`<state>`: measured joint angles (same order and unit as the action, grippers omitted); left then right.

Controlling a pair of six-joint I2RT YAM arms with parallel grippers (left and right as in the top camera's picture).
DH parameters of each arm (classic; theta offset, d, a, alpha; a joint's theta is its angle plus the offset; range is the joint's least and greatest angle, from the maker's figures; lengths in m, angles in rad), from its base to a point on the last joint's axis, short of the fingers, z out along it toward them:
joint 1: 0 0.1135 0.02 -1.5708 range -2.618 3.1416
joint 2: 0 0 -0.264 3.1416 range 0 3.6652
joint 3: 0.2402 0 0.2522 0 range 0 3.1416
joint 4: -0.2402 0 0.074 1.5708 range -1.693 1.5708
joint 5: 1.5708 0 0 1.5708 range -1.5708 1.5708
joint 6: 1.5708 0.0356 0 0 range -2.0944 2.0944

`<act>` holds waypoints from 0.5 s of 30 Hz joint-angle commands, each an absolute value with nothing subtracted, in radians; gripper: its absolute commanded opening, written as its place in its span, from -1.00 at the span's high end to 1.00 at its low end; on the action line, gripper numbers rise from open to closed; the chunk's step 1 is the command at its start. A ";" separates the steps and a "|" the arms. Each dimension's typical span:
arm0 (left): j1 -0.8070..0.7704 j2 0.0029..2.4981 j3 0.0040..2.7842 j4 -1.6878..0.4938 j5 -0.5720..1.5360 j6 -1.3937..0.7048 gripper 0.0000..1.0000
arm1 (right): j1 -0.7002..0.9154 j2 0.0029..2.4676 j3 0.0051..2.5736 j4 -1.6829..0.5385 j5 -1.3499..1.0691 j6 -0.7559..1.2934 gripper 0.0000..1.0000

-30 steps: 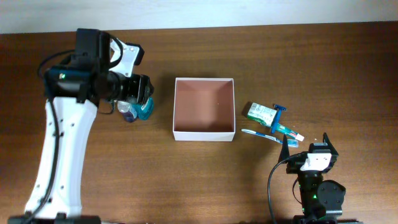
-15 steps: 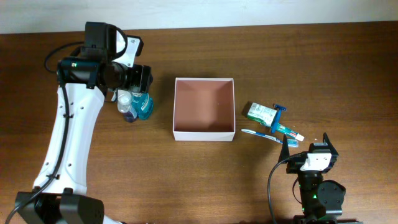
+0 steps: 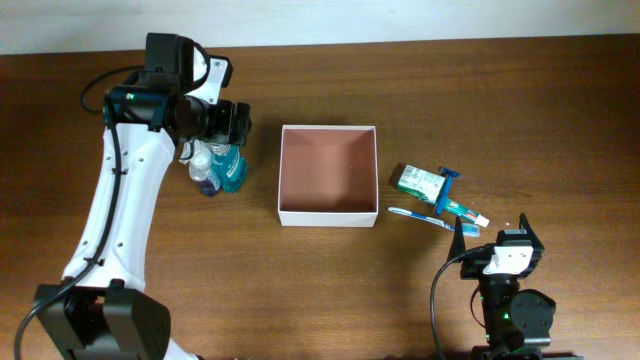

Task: Pack container
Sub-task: 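Move the left gripper over the teal Listerine bottle, then lower the left gripper and close it on the Listerine bottle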

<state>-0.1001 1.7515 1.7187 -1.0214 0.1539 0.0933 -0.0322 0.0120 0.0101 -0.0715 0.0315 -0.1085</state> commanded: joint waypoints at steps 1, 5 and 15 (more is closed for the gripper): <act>-0.102 1.763 1.736 -1.018 0.105 0.092 -0.86 | -0.039 0.006 0.006 -0.080 0.030 -0.108 -0.97; -0.102 1.784 1.735 -1.018 0.104 0.091 -0.85 | -0.039 0.006 0.006 -0.080 0.030 -0.108 -0.97; -0.103 1.854 1.735 -1.021 0.107 0.091 -0.79 | -0.039 0.006 0.006 -0.080 0.030 -0.108 -0.97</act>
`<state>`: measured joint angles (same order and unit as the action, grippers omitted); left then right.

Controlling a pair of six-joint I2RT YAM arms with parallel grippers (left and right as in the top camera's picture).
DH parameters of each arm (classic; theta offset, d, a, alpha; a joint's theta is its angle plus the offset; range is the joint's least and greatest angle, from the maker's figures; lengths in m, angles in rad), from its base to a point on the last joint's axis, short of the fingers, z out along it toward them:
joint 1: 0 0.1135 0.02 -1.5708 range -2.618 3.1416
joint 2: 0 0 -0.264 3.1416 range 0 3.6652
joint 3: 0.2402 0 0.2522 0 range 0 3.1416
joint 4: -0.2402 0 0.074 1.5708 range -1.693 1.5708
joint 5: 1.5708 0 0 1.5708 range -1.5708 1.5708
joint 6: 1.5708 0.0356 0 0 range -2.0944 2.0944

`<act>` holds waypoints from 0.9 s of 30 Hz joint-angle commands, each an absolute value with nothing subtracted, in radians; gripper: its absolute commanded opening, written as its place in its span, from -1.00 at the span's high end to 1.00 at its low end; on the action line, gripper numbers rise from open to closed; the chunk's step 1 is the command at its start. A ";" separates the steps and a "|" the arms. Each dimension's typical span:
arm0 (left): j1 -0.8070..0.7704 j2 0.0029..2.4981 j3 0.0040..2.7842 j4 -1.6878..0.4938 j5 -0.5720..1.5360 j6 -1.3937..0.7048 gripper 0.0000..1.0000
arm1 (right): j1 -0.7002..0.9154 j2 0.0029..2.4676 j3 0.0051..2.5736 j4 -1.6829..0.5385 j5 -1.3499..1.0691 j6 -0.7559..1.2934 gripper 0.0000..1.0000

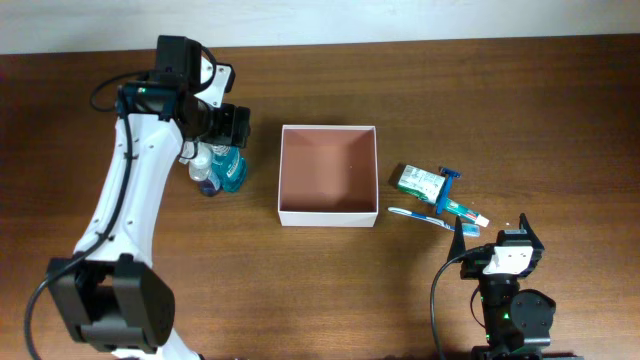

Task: Pack container
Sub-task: 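Lower the left gripper and close it on the Listerine bottle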

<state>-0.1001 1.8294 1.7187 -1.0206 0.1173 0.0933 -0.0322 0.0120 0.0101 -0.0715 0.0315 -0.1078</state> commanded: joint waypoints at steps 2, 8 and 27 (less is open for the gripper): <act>-0.103 1.862 1.735 -1.021 0.107 0.091 -0.79 | -0.039 0.006 0.006 -0.080 0.030 -0.108 -0.97; -0.103 1.884 1.735 -1.023 0.108 0.091 -0.54 | -0.039 0.006 0.006 -0.080 0.030 -0.108 -0.97; -0.105 1.893 1.735 -1.041 0.107 0.091 -0.26 | -0.039 0.006 0.006 -0.080 0.030 -0.108 -0.97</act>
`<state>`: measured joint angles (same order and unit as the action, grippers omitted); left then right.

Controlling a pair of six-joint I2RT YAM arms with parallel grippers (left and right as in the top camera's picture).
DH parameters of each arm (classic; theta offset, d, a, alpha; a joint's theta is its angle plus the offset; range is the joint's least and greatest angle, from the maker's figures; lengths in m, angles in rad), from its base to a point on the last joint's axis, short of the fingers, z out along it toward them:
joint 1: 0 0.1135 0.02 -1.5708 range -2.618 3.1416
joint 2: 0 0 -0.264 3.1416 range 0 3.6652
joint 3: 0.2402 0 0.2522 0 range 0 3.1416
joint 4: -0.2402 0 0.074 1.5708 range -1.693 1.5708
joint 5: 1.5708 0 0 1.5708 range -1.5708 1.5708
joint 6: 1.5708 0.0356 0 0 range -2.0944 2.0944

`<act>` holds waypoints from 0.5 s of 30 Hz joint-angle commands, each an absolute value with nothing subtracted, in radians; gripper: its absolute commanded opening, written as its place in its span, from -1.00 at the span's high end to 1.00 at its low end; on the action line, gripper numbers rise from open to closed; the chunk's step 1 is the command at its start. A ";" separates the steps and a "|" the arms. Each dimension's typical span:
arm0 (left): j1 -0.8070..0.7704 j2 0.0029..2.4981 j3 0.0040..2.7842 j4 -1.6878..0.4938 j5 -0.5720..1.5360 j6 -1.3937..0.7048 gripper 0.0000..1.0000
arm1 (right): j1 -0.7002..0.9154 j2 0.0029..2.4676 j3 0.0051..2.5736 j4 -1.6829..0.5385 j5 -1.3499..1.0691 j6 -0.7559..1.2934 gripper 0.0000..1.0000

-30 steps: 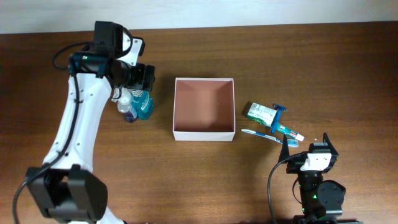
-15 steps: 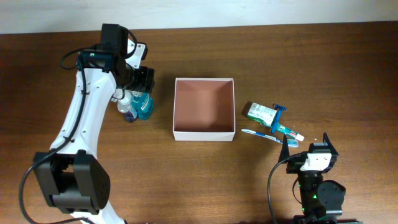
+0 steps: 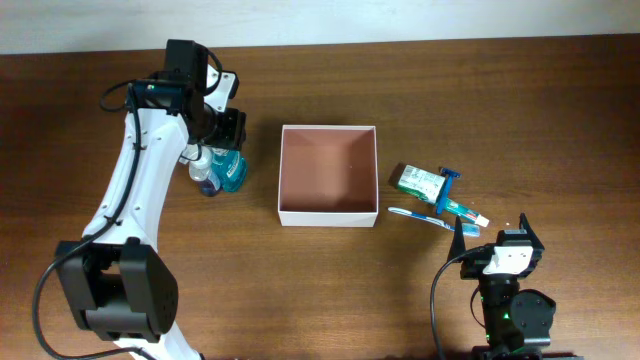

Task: Pack container
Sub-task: 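Lower the left gripper and close it on the Listerine bottle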

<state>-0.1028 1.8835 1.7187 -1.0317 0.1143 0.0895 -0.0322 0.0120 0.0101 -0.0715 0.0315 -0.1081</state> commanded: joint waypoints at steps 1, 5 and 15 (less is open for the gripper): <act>-0.105 1.893 1.735 -1.047 0.107 0.091 -0.27 | -0.039 0.006 0.006 -0.080 0.030 -0.108 -0.97; -0.105 1.893 1.735 -1.064 0.107 0.091 -0.26 | -0.039 0.006 0.006 -0.080 0.030 -0.108 -0.97; -0.105 1.893 1.734 -1.086 0.107 0.091 -0.26 | -0.039 0.006 0.006 -0.080 0.030 -0.108 -0.97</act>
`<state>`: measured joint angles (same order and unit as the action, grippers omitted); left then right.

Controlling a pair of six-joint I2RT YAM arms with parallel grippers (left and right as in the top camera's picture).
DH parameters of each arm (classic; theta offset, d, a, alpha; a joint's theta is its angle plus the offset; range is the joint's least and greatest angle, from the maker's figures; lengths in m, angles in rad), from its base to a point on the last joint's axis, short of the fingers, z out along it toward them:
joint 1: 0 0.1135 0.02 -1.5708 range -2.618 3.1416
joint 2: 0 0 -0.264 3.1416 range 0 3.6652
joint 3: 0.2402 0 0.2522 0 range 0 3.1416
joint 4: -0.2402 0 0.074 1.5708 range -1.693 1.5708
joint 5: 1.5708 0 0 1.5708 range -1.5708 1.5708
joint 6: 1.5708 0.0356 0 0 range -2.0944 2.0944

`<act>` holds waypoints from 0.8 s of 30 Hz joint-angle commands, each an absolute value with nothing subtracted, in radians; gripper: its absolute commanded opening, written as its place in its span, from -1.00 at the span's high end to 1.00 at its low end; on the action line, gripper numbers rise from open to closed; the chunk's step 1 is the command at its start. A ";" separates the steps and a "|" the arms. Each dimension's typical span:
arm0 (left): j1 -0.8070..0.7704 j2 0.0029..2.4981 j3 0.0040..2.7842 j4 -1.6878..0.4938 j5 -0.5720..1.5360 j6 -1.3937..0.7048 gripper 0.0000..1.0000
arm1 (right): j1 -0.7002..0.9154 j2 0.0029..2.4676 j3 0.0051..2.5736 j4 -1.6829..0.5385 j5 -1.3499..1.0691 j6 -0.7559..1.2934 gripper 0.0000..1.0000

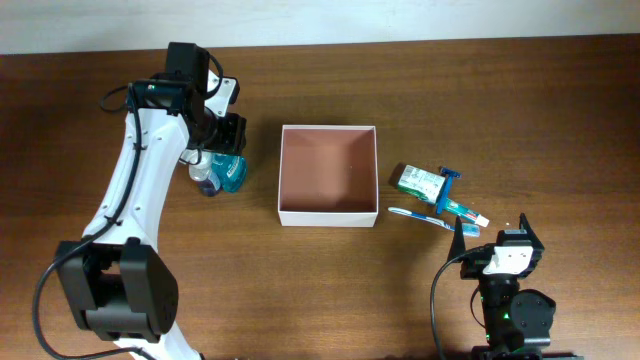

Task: Pack container
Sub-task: 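Lower the left gripper and close it on the Listerine bottle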

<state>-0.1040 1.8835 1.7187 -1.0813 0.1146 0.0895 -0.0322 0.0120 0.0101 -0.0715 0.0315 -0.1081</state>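
Observation:
A white box [328, 214] with a pink inside stands open at mid-table with nothing in it. Left of it stand a blue bottle [233, 175] and a smaller clear bottle with a purple base [204, 180]. My left gripper [228, 143] points down right over their tops, its fingers apart; whether they touch a bottle is hidden. Right of the box lie a green packet [417, 180], a blue razor [449, 186], a toothbrush [418, 215] and a small tube [468, 211]. My right gripper [492, 238] rests at the front edge, its fingers spread.
The brown table [330, 290] carries only these things. The left arm's white links [125, 200] run down the left side. The right arm's base [510, 310] sits at the front right, just below the toothbrush and tube.
My left gripper has edged slightly nearer the bottle tops and its wrist has turned a little. Bottles, box, right-hand items and right arm are unchanged.
At first my left gripper hovered behind the bottles with the arm stretched from the left. Then the arm swung in and the wrist turned downward. It now stands directly over the bottle tops. Nothing on the table has moved.

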 commanded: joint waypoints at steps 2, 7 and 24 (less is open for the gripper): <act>-0.105 1.894 1.734 -1.090 0.107 0.091 -0.25 | -0.039 0.006 0.006 -0.080 0.030 -0.108 -0.97; -0.105 1.895 1.734 -1.093 0.107 0.091 -0.16 | -0.039 0.006 0.006 -0.080 0.030 -0.108 -0.97; -0.105 1.899 1.734 -1.089 0.081 0.092 0.08 | -0.039 0.006 0.006 -0.080 0.030 -0.108 -0.97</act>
<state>-0.1040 1.8893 1.7187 -1.0882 0.0887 0.0895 -0.0322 0.0120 0.0101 -0.0715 0.0315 -0.1089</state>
